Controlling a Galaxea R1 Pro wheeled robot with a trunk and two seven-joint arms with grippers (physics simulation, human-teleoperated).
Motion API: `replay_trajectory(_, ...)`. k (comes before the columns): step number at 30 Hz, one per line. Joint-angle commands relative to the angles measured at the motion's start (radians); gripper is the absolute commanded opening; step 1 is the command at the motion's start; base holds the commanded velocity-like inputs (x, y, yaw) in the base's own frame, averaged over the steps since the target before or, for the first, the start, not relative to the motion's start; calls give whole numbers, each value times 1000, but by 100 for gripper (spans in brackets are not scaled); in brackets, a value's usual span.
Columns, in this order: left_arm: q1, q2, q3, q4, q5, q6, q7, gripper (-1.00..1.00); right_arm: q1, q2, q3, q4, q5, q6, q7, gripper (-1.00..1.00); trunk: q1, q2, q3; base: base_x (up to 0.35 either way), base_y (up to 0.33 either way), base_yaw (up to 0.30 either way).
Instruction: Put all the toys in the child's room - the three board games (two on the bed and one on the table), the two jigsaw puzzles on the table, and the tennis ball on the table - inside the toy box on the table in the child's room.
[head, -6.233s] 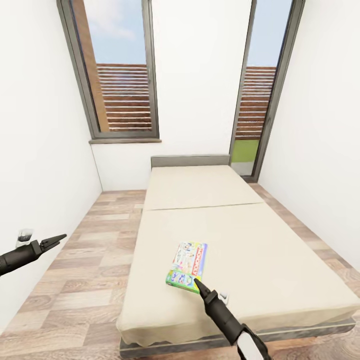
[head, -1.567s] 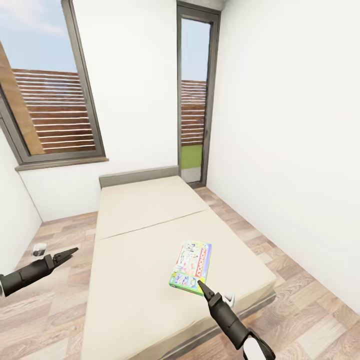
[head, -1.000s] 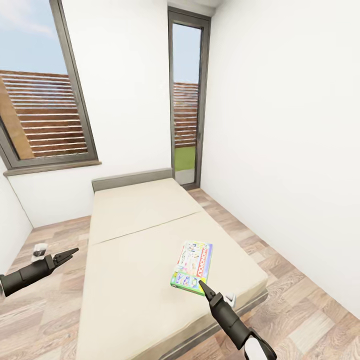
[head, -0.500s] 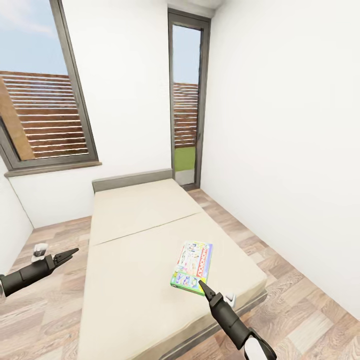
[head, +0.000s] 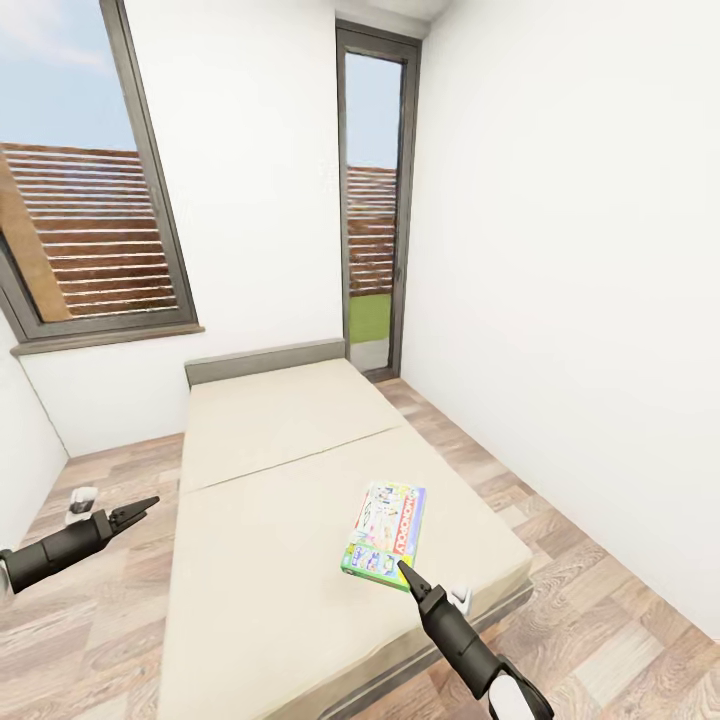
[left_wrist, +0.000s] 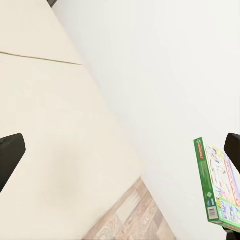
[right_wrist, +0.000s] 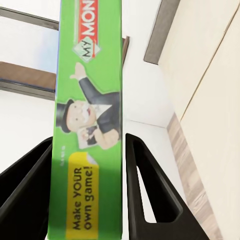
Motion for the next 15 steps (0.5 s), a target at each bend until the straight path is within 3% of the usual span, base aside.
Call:
replay_trajectory(1, -1, -1, 2, 0, 1, 10, -3, 100, -1, 1, -3, 0, -6, 9, 2, -100, -4, 6, 1, 0, 0, 0)
replay_trajectory(15, -1, -13, 2, 0, 1, 10, -2, 100, -1, 2, -3, 0, -6, 8, 1, -100, -57, 104, 45, 0, 0, 0)
